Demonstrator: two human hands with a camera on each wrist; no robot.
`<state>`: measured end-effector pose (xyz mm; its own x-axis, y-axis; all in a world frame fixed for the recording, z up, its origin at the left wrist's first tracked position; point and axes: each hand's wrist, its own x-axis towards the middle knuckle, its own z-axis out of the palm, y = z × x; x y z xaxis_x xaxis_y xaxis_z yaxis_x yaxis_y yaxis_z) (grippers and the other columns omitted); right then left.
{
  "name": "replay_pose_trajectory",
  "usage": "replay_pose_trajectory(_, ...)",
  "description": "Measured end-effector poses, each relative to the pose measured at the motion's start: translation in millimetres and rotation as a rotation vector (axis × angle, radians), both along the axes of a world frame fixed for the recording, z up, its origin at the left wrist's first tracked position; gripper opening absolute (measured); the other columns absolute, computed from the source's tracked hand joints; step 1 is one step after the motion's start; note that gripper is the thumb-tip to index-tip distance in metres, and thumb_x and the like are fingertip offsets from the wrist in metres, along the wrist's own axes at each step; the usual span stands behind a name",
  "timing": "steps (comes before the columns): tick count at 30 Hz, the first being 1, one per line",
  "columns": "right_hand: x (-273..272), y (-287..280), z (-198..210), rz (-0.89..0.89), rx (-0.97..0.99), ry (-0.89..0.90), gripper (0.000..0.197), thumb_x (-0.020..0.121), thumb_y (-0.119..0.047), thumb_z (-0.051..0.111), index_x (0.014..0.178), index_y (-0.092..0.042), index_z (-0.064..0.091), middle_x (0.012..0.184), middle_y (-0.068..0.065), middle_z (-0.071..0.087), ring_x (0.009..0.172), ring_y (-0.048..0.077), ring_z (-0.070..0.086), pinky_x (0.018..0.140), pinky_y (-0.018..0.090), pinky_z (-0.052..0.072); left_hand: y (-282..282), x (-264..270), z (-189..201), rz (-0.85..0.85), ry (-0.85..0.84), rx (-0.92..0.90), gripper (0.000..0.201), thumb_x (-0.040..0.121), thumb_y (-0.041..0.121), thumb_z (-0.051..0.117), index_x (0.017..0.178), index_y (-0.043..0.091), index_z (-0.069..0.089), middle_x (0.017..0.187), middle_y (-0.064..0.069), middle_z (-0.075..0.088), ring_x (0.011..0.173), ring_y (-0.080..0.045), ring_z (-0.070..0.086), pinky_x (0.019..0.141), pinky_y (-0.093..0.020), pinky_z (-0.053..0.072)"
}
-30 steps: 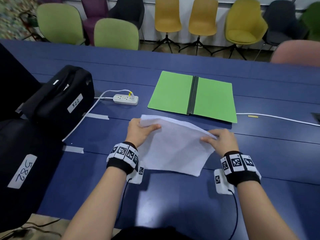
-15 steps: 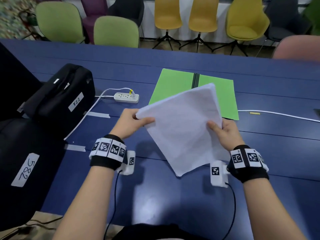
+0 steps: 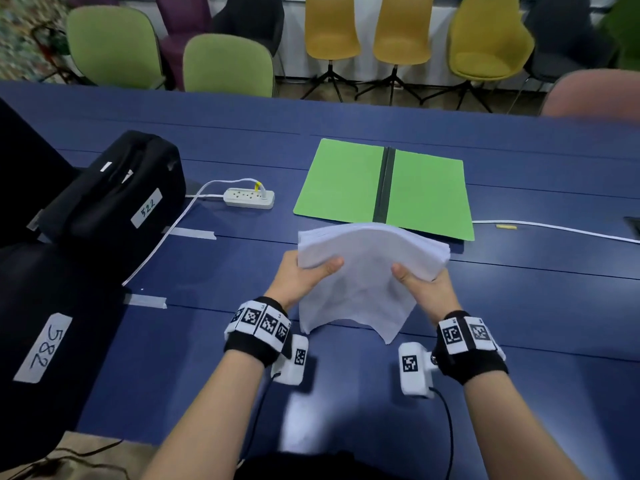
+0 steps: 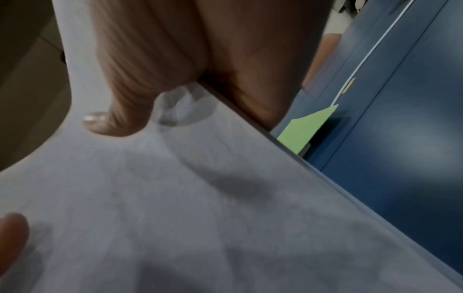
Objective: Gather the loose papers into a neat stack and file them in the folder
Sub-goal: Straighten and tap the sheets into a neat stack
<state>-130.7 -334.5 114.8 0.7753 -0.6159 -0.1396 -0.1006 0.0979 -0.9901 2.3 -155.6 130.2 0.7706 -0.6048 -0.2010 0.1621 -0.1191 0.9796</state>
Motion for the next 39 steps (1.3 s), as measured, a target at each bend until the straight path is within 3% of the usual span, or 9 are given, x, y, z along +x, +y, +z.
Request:
replay_pose_trajectory(2,0.1,0.6,9.3,-0.004,-0.027,0.0,0.045,0.048,-0.064,0.077,0.073,-0.026,0.072,0.074,-0.017,0.073,0.07,-0.003,0.066,0.072,0.023,0.054,-0.8,-1.5,3.3,0.049,0.013,-0.014,0.005,0.081,0.02,0.074,0.086,0.019,0.072,0.082,0.01,0.074,0.077,-0.002,0.069,0.075,-0.024,0.053)
replay_pose_trajectory(5,3.0,3.3,19.4,-0.104,-0.034,-0.039,0.068,0.046,-0.082,0.065,0.051,-0.017,0.047,0.056,0.002,0.049,0.056,0.015,0.044,0.053,0.026,0.036,-0.8,0.0,10.6,0.144,0.044,-0.073,0.061,0.07,0.057,0.069,0.086,-0.001,0.068,0.082,-0.007,0.066,0.076,-0.017,0.062,0.076,-0.033,0.05)
replay_pose_trajectory(7,5.4,8.1,24.5,-0.134,-0.035,-0.11,0.085,0.055,-0.08,0.063,0.053,-0.004,0.025,0.061,0.01,0.03,0.054,0.026,0.023,0.055,0.031,0.017,-3.1,-1.5,13.1,0.211,0.044,-0.12,0.069,0.064,0.067,0.067,0.081,0.0,0.06,0.078,-0.011,0.049,0.07,-0.02,0.046,0.067,-0.031,0.04)
replay_pose_trajectory(14,6.7,9.6,32.8,-0.039,-0.038,-0.148,0.066,0.075,-0.048,0.063,0.072,0.017,0.052,0.069,0.013,0.048,0.062,0.024,0.04,0.058,0.028,0.032,-4.3,0.6,15.1,0.259,0.05,-0.13,0.05,0.081,0.046,0.063,0.067,0.001,0.044,0.073,-0.008,0.038,0.068,-0.019,0.037,0.066,-0.03,0.032)
replay_pose_trajectory(18,7.4,13.3,32.2,0.077,-0.142,-0.024,0.002,0.082,-0.023,0.068,0.084,-0.023,0.069,0.071,-0.015,0.072,0.065,-0.008,0.063,0.066,0.015,0.05,-10.5,-1.8,20.8,0.183,-0.086,-0.112,0.023,0.085,0.033,0.066,0.078,0.011,0.07,0.072,0.004,0.064,0.067,-0.007,0.056,0.062,-0.017,0.047)
replay_pose_trajectory(24,11.1,1.6,55.1,-0.082,-0.237,-0.129,0.026,0.086,-0.016,0.065,0.061,-0.024,0.064,0.05,-0.02,0.059,0.046,-0.006,0.048,0.054,0.011,0.044,-21.6,-1.8,38.3,0.242,-0.211,-0.218,0.008,0.081,0.012,0.074,0.077,0.017,0.07,0.071,0.009,0.067,0.066,-0.007,0.058,0.061,-0.018,0.049)
replay_pose_trajectory(31,10.6,1.7,6.6,0.108,-0.106,0.157,0.024,0.086,-0.007,0.063,0.09,-0.03,0.059,0.087,-0.018,0.064,0.078,-0.002,0.061,0.087,0.028,0.047,-31.7,-0.2,-9.0,0.277,-0.057,-0.07,0.021,0.077,0.006,0.077,0.073,0.022,0.065,0.073,0.01,0.067,0.054,0.012,0.061,0.056,-0.008,0.049)
replay_pose_trajectory(36,18.9,-7.6,-16.1,-0.086,-0.132,0.235,0.03,0.084,-0.022,0.067,0.109,-0.006,0.06,0.102,0.007,0.067,0.089,0.019,0.063,0.081,0.028,0.045,-38.1,12.6,-22.1,0.204,-0.037,-0.029,0.023,0.077,0.001,0.076,0.073,0.02,0.063,0.075,0.008,0.065,0.052,0.012,0.06,0.054,-0.006,0.049)
replay_pose_trajectory(39,21.6,-14.3,-14.7,-0.131,-0.113,0.22,0.019,0.085,-0.02,0.066,0.093,-0.003,0.065,0.094,0.01,0.068,0.078,0.02,0.066,0.072,0.028,0.05,-27.9,13.8,-40.3,0.147,-0.016,0.038,0.017,0.078,0.007,0.076,0.077,0.021,0.067,0.077,0.01,0.067,0.056,0.01,0.063,0.061,-0.013,0.052)
